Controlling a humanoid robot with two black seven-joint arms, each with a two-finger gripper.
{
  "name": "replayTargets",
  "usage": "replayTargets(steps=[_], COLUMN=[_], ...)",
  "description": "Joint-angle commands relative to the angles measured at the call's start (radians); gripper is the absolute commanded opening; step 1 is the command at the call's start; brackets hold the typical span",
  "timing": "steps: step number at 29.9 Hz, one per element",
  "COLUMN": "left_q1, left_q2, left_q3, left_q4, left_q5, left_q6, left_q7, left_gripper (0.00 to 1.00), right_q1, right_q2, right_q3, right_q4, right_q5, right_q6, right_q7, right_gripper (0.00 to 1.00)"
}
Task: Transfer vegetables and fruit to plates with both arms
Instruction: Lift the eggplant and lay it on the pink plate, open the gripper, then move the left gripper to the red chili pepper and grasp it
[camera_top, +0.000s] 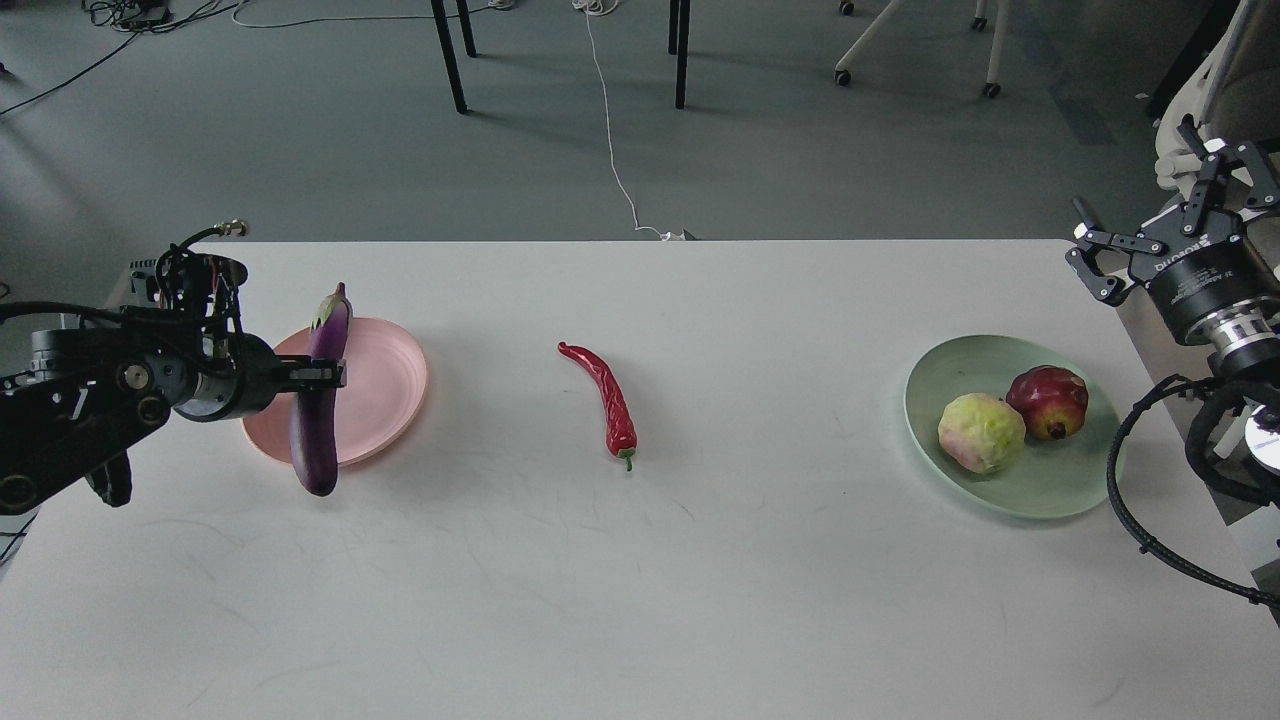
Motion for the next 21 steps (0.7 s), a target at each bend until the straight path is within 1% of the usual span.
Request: replayTargets(steps=[1,4,8,10,14,17,21], left_q1=[-0.006,-0.016,-0.027,-0.065,-0.124,-0.145,-0.167], left_q2=[0.000,0.002,0.000,-0.020,-0.105,-0.156,-0.283], left_q3=[0.001,-0.003,-0.016,-0.021,-0.036,-0.032,-0.019], left_q4=[0.000,0.000,0.003,0.002,0.002,-0.009,-0.009], left_q5=[0.002,0.002,-0.005,-0.012,-0.044,-0.059,-0.038], left_q6=[-0.004,0.002,0.004,0.007,0.030,0.031,0.031], left_q7=[0.006,0.008,0.008,0.000,0.000,0.012,0.026], left_gripper=[0.72,0.77,0.77,0.77,0.78,0.78,0.78], right_q1=[0.010,0.022,0.022,0.022,0.021,0.021,0.018], right_q2=[0.001,0.001,0.001,0.001,0.000,0.000,-0.002], right_q3=[0.000,0.000,0.000,0.000,0.000,0.001,0.001], right_q4=[0.003,0.003,0.004,0.004,0.004,0.004,0.004], right_q5=[-0.002,-0.002,-0.002,-0.002,-0.002,-0.002,-0.002], right_q6=[0.000,0.000,0.000,0.000,0.000,0.000,0.000], right_q7=[-0.001,-0.001,-0.001,-0.001,-0.001,-0.001,-0.001], right_gripper=[0.99,0.99,0.99,0.99,0.99,0.99,0.99])
